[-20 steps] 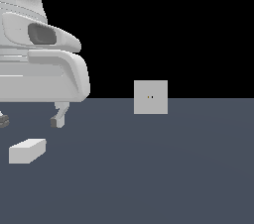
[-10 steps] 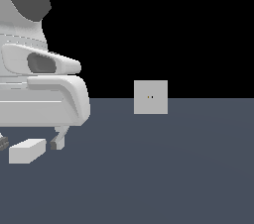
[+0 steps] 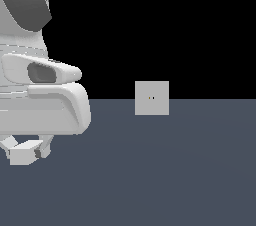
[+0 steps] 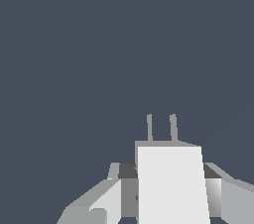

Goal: Plug the charger into the wall socket.

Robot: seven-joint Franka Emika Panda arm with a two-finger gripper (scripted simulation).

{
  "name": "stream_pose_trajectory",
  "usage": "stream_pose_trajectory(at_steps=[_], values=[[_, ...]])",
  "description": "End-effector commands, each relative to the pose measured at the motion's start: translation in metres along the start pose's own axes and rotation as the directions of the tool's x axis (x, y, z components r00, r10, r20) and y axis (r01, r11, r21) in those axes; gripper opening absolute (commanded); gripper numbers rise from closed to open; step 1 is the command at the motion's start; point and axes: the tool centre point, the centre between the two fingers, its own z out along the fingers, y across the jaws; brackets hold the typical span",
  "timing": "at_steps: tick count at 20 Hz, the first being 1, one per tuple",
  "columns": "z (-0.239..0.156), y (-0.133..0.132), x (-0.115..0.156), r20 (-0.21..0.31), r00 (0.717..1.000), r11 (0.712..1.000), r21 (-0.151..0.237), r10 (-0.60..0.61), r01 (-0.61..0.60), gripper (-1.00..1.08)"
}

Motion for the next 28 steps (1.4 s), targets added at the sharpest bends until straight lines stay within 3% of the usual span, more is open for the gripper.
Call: stream_pose_trajectory(at_steps=[1,9,15,21,28], values=[[0.000,0.000,0.000,0.000,1.000,1.000,0.000,0.000,0.000,-1.00],[-0.001,0.002,0.001,0.000,1.000,1.000,0.000,0.002,-0.002,-1.00],[-0.006,0.020,0.012,0.000,1.000,1.000,-0.005,0.021,-0.021,-1.00],[-0.017,0.058,0.033,-0.001,0.998,0.998,-0.014,0.060,-0.060,-1.00],[-0.038,0.127,0.068,-0.002,0.991,0.991,-0.029,0.131,-0.131,-1.00]])
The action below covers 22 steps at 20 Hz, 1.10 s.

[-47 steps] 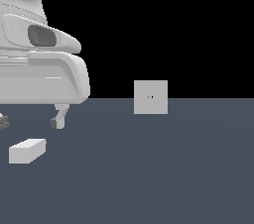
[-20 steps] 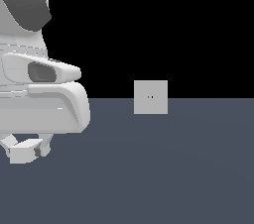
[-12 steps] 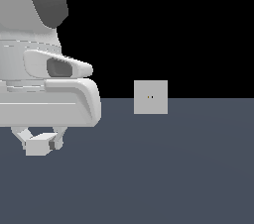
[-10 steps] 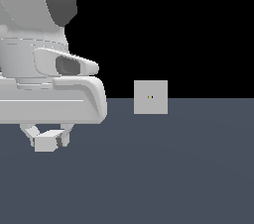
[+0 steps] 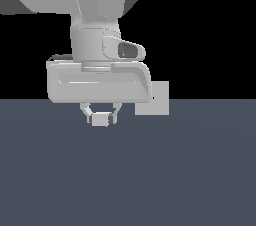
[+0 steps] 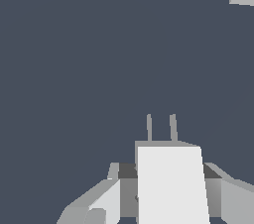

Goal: Plug the charger into the wall socket.

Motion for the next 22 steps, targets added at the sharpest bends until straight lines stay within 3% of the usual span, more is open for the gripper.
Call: stream_pose_trajectory(at_steps=[1,11,22], values=[[-0.007,0.025,0.015,0.000,1.000,1.000,-0.005,0.026,-0.026,-1.00],[-0.027,0.094,0.054,-0.001,0.995,0.995,-0.022,0.100,-0.100,-1.00],[-0.030,0.105,0.060,-0.001,0.994,0.993,-0.025,0.112,-0.112,-1.00]])
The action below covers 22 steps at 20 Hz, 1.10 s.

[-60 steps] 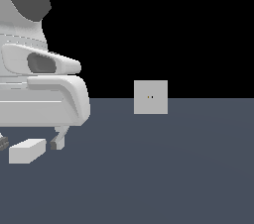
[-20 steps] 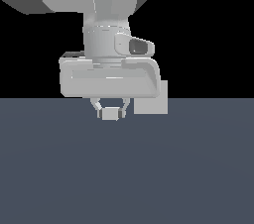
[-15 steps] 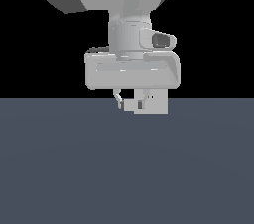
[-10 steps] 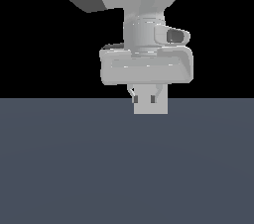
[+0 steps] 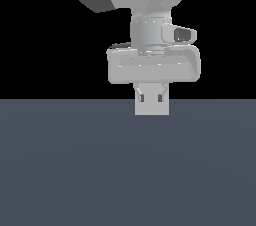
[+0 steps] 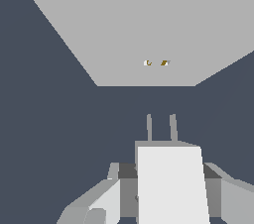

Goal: Plug the charger into the wall socket.

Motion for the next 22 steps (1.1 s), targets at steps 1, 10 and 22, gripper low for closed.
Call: stream_pose_trajectory(at_steps=[1,10,22], values=[[0.000,0.000,0.001,0.000,1.000,1.000,0.000,0.000,0.000,-1.00],[0.006,0.000,0.026,0.000,1.000,1.000,0.000,0.000,0.000,-1.00],[0.011,-0.001,0.049,0.000,1.000,1.000,0.000,0.000,0.000,-1.00]])
